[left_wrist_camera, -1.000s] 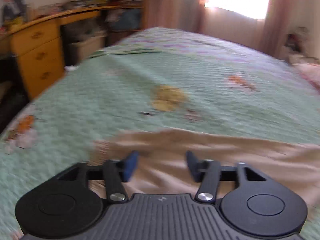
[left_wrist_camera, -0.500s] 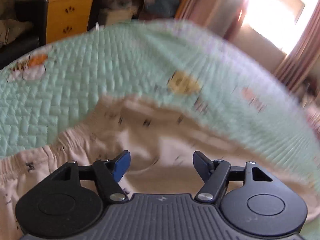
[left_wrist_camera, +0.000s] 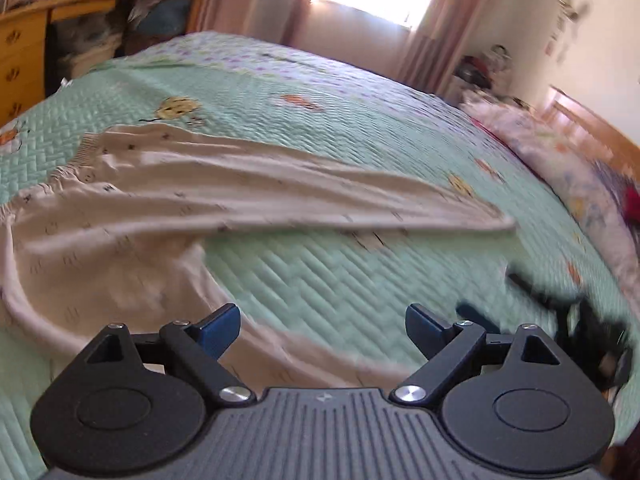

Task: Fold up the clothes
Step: 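Smooth the spread garment on the quilt with the right gripper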

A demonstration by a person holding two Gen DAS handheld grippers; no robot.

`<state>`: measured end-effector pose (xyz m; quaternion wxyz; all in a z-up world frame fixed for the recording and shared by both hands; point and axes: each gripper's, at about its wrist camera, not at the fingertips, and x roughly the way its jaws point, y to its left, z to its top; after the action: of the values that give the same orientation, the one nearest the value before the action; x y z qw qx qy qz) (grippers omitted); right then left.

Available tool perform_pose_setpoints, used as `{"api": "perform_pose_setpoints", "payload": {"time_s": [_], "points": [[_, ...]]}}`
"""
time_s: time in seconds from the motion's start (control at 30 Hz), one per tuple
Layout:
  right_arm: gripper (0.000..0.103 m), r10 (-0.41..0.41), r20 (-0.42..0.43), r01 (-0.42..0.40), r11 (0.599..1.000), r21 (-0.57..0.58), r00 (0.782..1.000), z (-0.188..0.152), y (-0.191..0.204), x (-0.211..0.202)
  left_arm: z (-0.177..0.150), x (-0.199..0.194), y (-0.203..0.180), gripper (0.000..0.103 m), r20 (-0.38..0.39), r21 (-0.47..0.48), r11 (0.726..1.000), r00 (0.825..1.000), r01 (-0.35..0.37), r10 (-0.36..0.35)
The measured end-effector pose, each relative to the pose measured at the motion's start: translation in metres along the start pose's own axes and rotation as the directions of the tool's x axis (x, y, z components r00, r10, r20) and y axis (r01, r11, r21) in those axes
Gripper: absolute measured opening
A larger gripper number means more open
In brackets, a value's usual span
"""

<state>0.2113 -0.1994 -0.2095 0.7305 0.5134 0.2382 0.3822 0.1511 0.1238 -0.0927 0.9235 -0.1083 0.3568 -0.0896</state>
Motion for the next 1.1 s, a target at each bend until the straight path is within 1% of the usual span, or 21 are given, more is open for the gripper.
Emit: {"api": "perform_pose_setpoints", "payload": {"time_s": [0.03, 0.07, 0.13, 0.2, 0.27, 0.33, 0.4, 0.43, 0.5, 0.63, 0.77, 0.8, 0.83, 0.87, 0.9, 0.97, 1.0, 1.03, 1.07, 1.1], "points": [[0.084, -0.007, -0.001, 0.007, 1.000, -0.003, 1.000, -0.001, 0.007, -0.002, -0.009, 0.003, -0.005, 0.096, -0.011, 0.011, 1.000, 1.000, -0.005, 0.005], [0.084, -0.015, -0.002, 0.015, 1.000, -0.006, 1.000, -0.002, 0.014, -0.004, -0.016, 0.007, -0.009, 0.096, -0.026, 0.020, 1.000, 1.000, -0.012, 0.012], [0.084, -0.018, 0.003, 0.018, 1.000, -0.013, 1.000, -0.003, 0.032, -0.026, -0.026, 0.019, -0.014, 0.096, -0.089, 0.047, 0.997, 0.993, -0.069, 0.073], [0.085, -0.036, 0.024, 0.037, 0.999, -0.034, 0.999, -0.004, 0.049, -0.052, -0.032, 0.028, -0.015, 0.095, -0.136, 0.072, 0.989, 0.981, -0.131, 0.140], [0.088, -0.154, 0.045, 0.159, 0.979, -0.127, 0.987, -0.008, 0.069, -0.076, -0.037, 0.034, -0.012, 0.097, -0.150, 0.074, 0.986, 0.976, -0.148, 0.158], [0.089, -0.257, 0.071, 0.266, 0.941, -0.210, 0.964, -0.015, 0.085, -0.096, -0.042, 0.036, -0.013, 0.099, -0.143, 0.091, 0.982, 0.974, -0.163, 0.175], [0.089, -0.347, 0.086, 0.357, 0.894, -0.270, 0.934, -0.027, 0.095, -0.106, -0.046, 0.038, -0.017, 0.101, -0.137, 0.115, 0.978, 0.973, -0.172, 0.187], [0.089, -0.394, 0.088, 0.401, 0.868, -0.293, 0.915, -0.034, 0.098, -0.108, -0.048, 0.039, -0.018, 0.102, -0.134, 0.124, 0.976, 0.971, -0.180, 0.196], [0.089, -0.484, 0.095, 0.486, 0.806, -0.338, 0.870, -0.047, 0.104, -0.111, -0.050, 0.040, -0.022, 0.102, -0.128, 0.142, 0.970, 0.968, -0.196, 0.215], [0.089, -0.582, 0.109, 0.559, 0.687, -0.464, 0.806, -0.067, 0.113, -0.095, -0.052, 0.040, -0.023, 0.102, -0.117, 0.153, 0.967, 0.968, -0.202, 0.221], [0.089, -0.666, 0.139, 0.606, 0.546, -0.578, 0.733, -0.087, 0.121, -0.078, -0.052, 0.040, -0.021, 0.102, -0.127, 0.158, 0.969, 0.969, -0.189, 0.210], [0.089, -0.686, 0.148, 0.614, 0.508, -0.604, 0.713, -0.092, 0.124, -0.073, -0.052, 0.040, -0.021, 0.102, -0.130, 0.159, 0.969, 0.969, -0.187, 0.209], [0.089, -0.689, 0.192, 0.620, 0.450, -0.643, 0.699, -0.096, 0.131, -0.068, -0.052, 0.040, -0.021, 0.102, -0.134, 0.160, 0.969, 0.969, -0.186, 0.208], [0.089, -0.694, 0.237, 0.630, 0.387, -0.673, 0.680, -0.100, 0.136, -0.065, -0.051, 0.041, -0.021, 0.102, -0.138, 0.160, 0.969, 0.968, -0.186, 0.209], [0.089, -0.706, 0.267, 0.642, 0.336, -0.689, 0.656, -0.102, 0.138, -0.061, -0.051, 0.041, -0.021, 0.102, -0.142, 0.160, 0.969, 0.967, -0.187, 0.210], [0.089, -0.738, 0.250, 0.649, 0.317, -0.692, 0.627, -0.096, 0.128, -0.057, -0.050, 0.042, -0.022, 0.102, -0.149, 0.161, 0.969, 0.965, -0.190, 0.214], [0.089, -0.757, 0.206, 0.655, 0.355, -0.667, 0.620, -0.089, 0.114, -0.060, -0.049, 0.042, -0.023, 0.102, -0.152, 0.161, 0.968, 0.964, -0.192, 0.216], [0.087, -0.773, 0.148, 0.676, 0.423, -0.604, 0.617, -0.081, 0.098, -0.069, -0.049, 0.043, -0.023, 0.102, -0.154, 0.161, 0.968, 0.964, -0.193, 0.218], [0.082, -0.783, 0.089, 0.694, 0.485, -0.532, 0.616, -0.073, 0.082, -0.077, -0.049, 0.042, -0.023, 0.102, -0.155, 0.161, 0.968, 0.963, -0.194, 0.219], [0.078, -0.766, 0.076, 0.700, 0.538, -0.470, 0.639, -0.069, 0.072, -0.091, -0.049, 0.042, -0.023, 0.102, -0.156, 0.162, 0.968, 0.963, -0.194, 0.219]]}}
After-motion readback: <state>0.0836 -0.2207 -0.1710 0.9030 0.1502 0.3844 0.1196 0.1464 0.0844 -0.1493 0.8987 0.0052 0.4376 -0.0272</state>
